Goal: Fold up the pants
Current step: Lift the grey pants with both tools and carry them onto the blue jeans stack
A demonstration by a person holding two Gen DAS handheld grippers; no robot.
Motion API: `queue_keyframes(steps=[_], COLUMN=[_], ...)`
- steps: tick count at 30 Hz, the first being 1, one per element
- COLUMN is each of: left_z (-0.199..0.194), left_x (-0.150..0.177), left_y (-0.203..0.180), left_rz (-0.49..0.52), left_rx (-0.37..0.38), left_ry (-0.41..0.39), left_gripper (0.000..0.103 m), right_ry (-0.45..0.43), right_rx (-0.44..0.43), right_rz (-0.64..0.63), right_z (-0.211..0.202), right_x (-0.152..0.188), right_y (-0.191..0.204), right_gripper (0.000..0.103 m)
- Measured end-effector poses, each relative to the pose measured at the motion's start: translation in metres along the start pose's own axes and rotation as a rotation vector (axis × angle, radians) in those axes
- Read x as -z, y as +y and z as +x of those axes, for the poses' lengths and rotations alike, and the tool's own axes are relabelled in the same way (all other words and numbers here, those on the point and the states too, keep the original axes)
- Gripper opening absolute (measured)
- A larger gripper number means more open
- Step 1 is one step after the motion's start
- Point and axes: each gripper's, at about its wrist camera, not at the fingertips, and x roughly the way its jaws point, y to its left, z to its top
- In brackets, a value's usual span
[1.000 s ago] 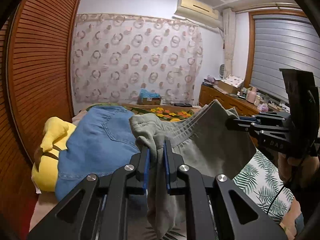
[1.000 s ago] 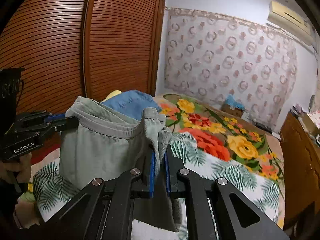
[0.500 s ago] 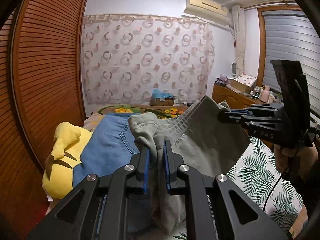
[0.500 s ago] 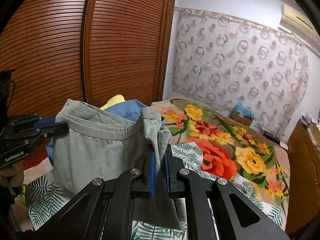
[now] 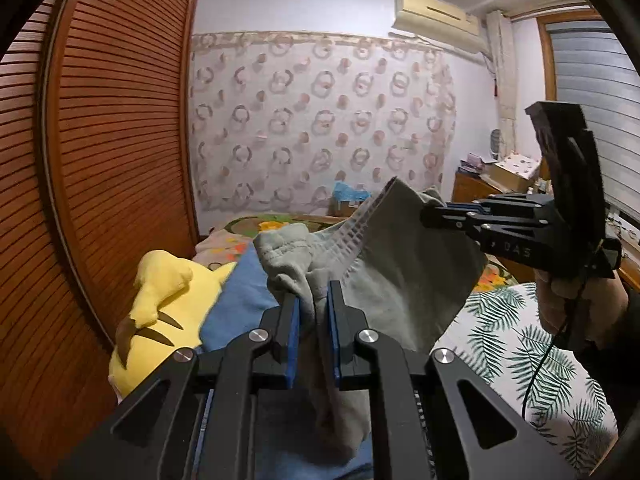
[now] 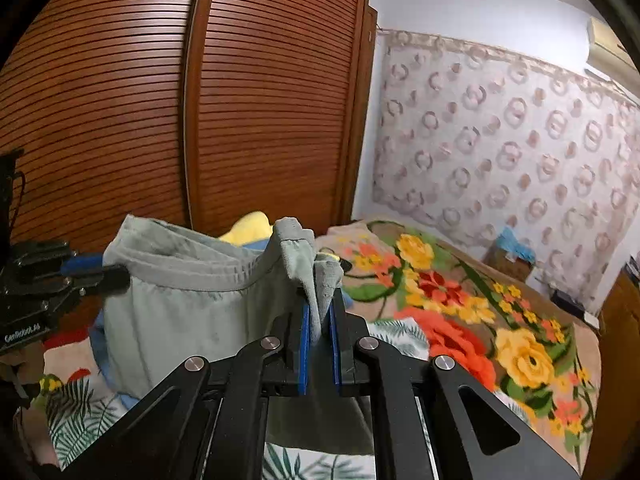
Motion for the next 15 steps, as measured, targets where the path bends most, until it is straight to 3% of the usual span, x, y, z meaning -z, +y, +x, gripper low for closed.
queue_keyframes(steps=[9,15], left_z=[-0.004,0.005], left_x=[0.02,0.039], left_y=[0.017,0.032], left_rz=[-0.054,-0.08], left_rx=[-0.059,-0.085], left_ry=[0.011,0.062], left_gripper=[0.014,0.014], right_ry=[0.004,0.024], right_rx=[-0.071,-0.124], right_rz=[-0.009,-0.046], right_z=[0.051,0.089], right_x=[-0.003,-0.01], right_y=[-0.009,-0.01], right_gripper=[0.008,0.008])
